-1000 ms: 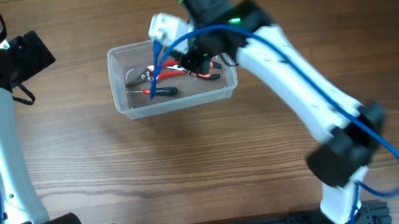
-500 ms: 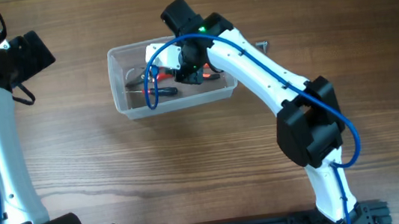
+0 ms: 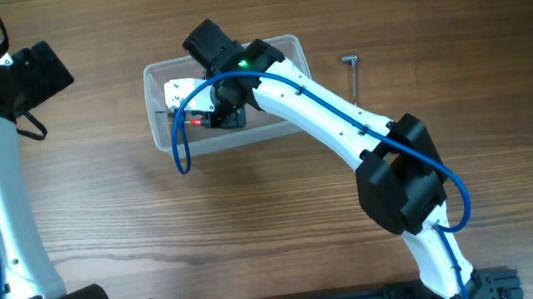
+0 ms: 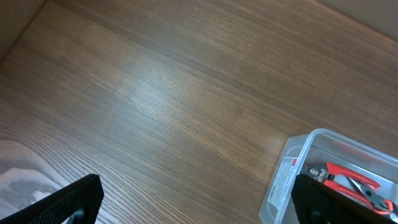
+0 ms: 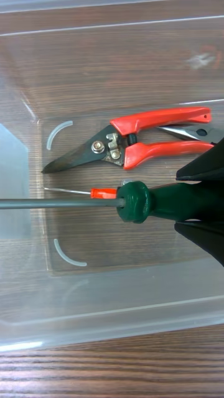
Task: Pack container
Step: 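Carry the green screwdriver left and lower it into the container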
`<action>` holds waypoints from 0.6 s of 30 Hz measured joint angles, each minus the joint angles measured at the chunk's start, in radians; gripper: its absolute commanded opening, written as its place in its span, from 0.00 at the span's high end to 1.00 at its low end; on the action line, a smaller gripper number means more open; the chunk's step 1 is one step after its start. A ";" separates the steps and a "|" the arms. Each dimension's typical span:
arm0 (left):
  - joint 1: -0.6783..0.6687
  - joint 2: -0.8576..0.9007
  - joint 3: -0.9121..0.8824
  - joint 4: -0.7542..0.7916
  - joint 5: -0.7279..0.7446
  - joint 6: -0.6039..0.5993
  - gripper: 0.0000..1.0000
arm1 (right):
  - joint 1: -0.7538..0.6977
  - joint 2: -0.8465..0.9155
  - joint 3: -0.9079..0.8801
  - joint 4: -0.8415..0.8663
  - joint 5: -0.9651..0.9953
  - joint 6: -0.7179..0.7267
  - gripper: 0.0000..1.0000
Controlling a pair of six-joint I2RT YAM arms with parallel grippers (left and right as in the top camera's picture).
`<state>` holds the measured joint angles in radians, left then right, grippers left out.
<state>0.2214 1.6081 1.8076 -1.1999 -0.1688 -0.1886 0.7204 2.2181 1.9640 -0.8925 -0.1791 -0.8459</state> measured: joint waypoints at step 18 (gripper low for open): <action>0.000 0.000 0.000 0.000 0.000 0.000 0.00 | -0.008 0.001 -0.011 -0.037 0.000 0.104 0.61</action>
<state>0.2214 1.6081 1.8076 -1.1999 -0.1688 -0.1886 0.7128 2.2189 1.9526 -0.9298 -0.1787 -0.7418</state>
